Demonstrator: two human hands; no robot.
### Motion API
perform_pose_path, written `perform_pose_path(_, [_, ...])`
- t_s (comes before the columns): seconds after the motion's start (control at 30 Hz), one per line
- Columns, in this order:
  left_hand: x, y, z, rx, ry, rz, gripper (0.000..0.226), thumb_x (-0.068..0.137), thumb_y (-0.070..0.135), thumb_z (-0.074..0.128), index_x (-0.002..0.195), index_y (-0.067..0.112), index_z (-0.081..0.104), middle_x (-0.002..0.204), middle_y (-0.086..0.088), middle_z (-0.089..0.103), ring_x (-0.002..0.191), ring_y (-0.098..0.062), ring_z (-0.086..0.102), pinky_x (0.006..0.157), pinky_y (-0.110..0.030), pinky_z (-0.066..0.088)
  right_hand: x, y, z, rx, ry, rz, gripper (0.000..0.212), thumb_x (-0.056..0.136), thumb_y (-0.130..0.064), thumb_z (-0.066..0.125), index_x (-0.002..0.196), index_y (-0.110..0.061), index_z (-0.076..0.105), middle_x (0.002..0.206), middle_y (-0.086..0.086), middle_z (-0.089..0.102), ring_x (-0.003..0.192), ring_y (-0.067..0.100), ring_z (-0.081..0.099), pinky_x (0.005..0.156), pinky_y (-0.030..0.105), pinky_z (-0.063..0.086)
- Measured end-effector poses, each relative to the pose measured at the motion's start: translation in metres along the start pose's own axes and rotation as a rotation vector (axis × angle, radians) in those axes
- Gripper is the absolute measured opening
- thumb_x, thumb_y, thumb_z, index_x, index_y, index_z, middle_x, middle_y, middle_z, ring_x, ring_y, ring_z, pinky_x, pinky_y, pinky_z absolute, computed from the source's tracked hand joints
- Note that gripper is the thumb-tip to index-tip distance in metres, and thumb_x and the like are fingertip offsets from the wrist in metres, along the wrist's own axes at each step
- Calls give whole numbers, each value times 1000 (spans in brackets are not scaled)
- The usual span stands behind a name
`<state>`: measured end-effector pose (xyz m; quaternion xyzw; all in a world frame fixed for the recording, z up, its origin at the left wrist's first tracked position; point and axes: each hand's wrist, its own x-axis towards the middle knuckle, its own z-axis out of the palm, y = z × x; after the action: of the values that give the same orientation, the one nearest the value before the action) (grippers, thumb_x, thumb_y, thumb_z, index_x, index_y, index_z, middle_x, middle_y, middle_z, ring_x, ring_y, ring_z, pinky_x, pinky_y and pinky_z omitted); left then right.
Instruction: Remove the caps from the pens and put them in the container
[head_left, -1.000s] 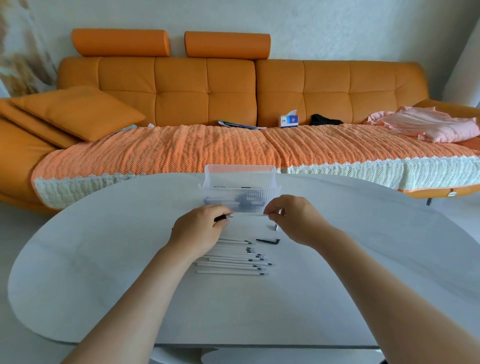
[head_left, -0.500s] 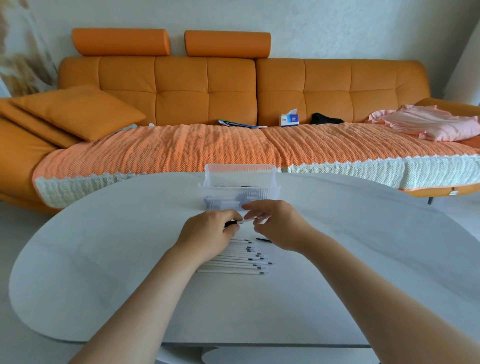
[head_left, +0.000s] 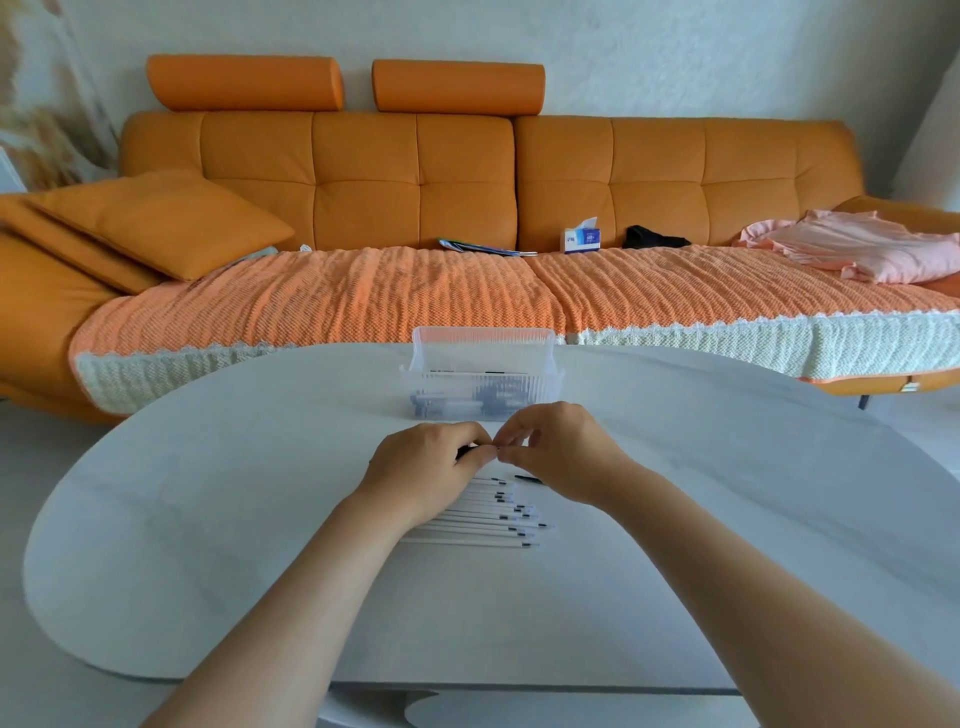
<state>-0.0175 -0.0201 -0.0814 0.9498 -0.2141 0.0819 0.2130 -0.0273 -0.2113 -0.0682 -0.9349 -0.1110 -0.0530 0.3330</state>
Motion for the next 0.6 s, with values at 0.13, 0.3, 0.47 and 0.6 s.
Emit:
perform_pose_path(0.13, [0,0,-1,-14,16,-6,17,94,49,50,94,40,64,76,18,62,77,-8,60,69,-30,50,0,2,-1,-24,26,5,9,81,-37,78,84,-34,70,76,-23,65,72,4,62,66,23,53])
perform_pose_path(0.3, [-2,6,0,-24,49,5,14,94,41,53,96,36,65,90,17,66,84,-8,59,65,-26,44,1,1,0,-62,23,-18,8,81,-34,77,79,-36,70,78,-21,66,72,0,58,69,24,52])
perform_pose_path(0.47, [-2,7,0,-38,77,14,12,93,39,54,94,34,65,88,18,64,81,-5,57,60,-18,38,-1,-2,1,-99,8,-32,9,86,-32,71,81,-39,70,79,-23,63,72,-4,55,67,19,45])
perform_pose_path(0.6, [-2,9,2,-12,137,39,11,92,38,55,91,34,65,88,18,64,76,-5,57,61,-22,43,1,-3,-1,-108,1,-24,8,88,-31,68,84,-38,71,82,-21,63,73,-3,55,67,21,45])
